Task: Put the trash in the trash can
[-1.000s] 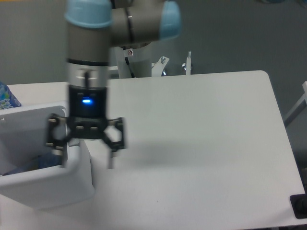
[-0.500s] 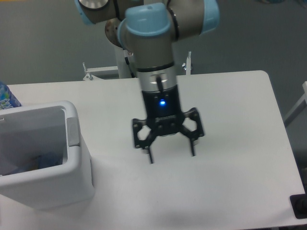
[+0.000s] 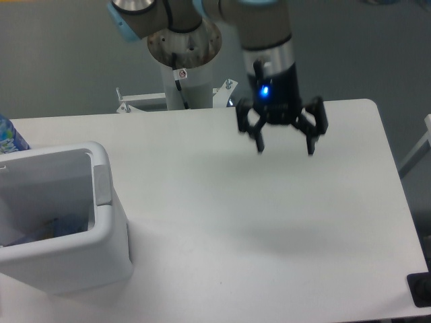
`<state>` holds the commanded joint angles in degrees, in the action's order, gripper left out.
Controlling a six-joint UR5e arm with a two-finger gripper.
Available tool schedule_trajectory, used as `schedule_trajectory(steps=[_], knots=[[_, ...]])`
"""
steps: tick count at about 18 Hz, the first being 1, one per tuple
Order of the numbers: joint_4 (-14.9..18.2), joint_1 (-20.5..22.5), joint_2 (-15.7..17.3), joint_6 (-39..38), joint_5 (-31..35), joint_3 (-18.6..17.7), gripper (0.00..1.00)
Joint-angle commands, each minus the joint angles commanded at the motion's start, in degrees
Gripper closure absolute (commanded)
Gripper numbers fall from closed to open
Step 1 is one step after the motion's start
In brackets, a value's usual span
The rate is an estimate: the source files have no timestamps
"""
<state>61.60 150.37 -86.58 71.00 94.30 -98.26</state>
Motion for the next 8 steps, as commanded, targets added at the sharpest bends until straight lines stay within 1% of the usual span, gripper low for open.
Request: schedule_trajectory(steps=[2, 3, 5, 8], knots=[[2.55, 2.02, 1.50, 1.41, -0.08, 0.35, 0.00], [3.52, 2.55, 1.68, 1.77, -0.25, 0.96, 0.00], [4.58, 2.64, 1.59, 1.77, -0.43, 2.11, 0.00], [5.72, 2.29, 1.68, 1.68, -0.61, 2.29, 0.00]])
